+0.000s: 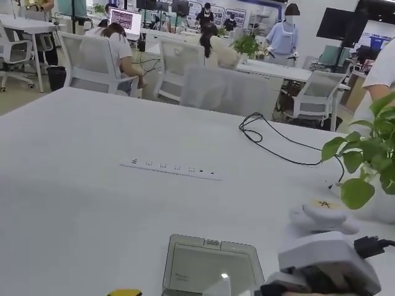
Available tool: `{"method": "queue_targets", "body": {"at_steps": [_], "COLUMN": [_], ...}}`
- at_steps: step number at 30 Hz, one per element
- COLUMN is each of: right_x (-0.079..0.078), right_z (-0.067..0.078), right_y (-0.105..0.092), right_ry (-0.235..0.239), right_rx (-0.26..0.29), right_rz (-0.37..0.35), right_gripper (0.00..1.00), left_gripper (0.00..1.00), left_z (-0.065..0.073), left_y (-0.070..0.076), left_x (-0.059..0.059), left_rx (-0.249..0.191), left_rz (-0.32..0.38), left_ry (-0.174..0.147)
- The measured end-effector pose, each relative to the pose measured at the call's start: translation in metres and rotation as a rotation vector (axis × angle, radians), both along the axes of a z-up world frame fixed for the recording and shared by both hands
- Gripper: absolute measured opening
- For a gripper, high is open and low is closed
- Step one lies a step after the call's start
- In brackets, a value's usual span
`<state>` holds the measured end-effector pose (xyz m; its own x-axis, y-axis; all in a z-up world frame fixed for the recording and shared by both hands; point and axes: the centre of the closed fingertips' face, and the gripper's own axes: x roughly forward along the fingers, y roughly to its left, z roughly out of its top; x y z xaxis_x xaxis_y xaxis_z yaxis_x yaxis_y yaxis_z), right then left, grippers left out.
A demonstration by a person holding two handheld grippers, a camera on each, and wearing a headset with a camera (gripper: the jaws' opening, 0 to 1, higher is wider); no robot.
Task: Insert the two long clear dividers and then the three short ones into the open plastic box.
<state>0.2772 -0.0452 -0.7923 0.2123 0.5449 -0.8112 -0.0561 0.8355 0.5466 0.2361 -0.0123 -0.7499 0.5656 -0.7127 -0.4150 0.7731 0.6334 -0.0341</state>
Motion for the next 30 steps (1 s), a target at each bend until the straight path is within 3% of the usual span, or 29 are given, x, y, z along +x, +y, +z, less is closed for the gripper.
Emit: {"method": "queue_targets", "body": {"at_steps": [7, 30], "right_x": [0.000, 0.000], "right_z": [-0.007, -0.019], "right_y": [-0.001, 0.003], "right_ry": [0.021, 0.051], "right_rx": [-0.016, -0.031], "right_rz": [0.009, 0.025], "right_gripper": [0.06, 0.06], "left_gripper": [1.00, 0.96], "left_z": [-0.003, -0.007], "left_y": [0.004, 0.008], "left_x": [0.003, 0.006], "left_rx": [0.024, 0.018], "left_rz": [0.006, 0.019], "left_ry": [-0.002, 0.011]}}
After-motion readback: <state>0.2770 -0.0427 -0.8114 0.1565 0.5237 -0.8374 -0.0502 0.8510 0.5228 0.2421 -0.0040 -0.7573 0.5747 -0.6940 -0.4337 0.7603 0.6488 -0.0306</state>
